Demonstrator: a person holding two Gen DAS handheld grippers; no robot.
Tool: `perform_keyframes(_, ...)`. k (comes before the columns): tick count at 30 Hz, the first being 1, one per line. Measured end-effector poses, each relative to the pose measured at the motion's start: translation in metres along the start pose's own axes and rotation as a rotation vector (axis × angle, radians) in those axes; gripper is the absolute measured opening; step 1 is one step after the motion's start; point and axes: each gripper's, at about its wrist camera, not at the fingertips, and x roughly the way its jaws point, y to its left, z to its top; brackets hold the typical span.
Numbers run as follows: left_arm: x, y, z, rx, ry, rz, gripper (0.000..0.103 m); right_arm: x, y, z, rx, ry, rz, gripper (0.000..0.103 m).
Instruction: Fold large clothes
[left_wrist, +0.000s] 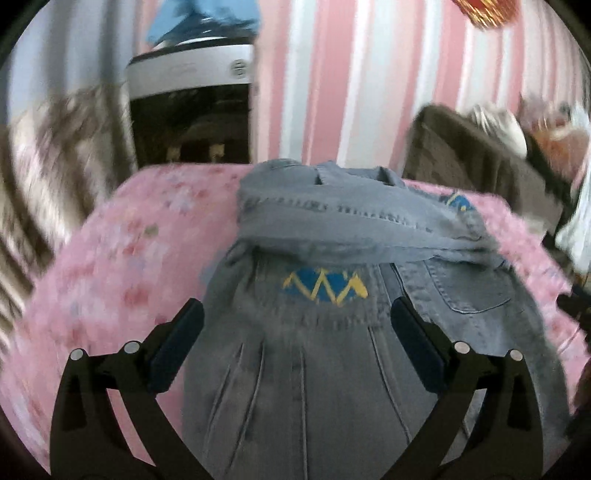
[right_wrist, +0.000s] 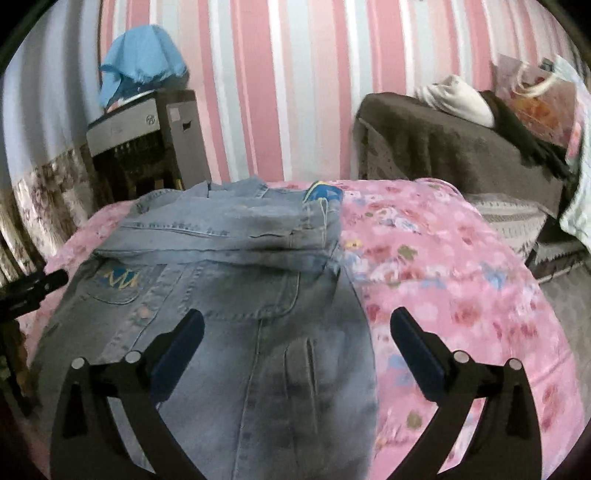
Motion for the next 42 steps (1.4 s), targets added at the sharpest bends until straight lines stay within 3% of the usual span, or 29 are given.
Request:
perform_keyframes(2,-0.012,0.009,-0.01,-0.039,-0.015,0.007,0.1,-0.008,0.002,-0.014,0.005,-0.022,-0.002,0.101)
perform_keyframes(6,-0.028,0.013,-0.026,-0.045,-0.034,0.062,0.1,-0.012,0.01,-0.033,-0.021,-0.004,-0.088,0.101)
perform_keyframes(11,-0.036,0.011,-0.04,-0.022,-0.017,0.056,0.1,-0.028,0.009,-0.041,0.034,-0.02,-0.057,0.101)
perform_keyframes(16,-0.049,0.009,-0.057,-0.01,-0.006,0.039,0.1,-0.036,-0.008,-0.049,0.158,0.02,-0.031,0.101)
perform_keyframes(23,-0.059,0.012,-0.074,0.043,0.011,0.107,0.1,-0.046,-0.006,-0.062,0.034,0.038,-0.086,0.101)
perform_keyframes(29,-0.055,0.031,-0.091,-0.035,0.133,0.037,0.1,-0.05,-0.01,-0.083,-0.007,0.123,-0.118,0.101)
perform_keyframes(36,-0.062,0.027,-0.106,0.023,0.15,0.106,0.1,-0.056,-0.021,-0.103,0.008,0.156,-0.107,0.101)
perform_keyframes(42,-0.067,0.03,-0.113,0.001,0.178,0.027,0.1,-0.063,-0.029,-0.111,0.06,0.165,-0.088,0.101)
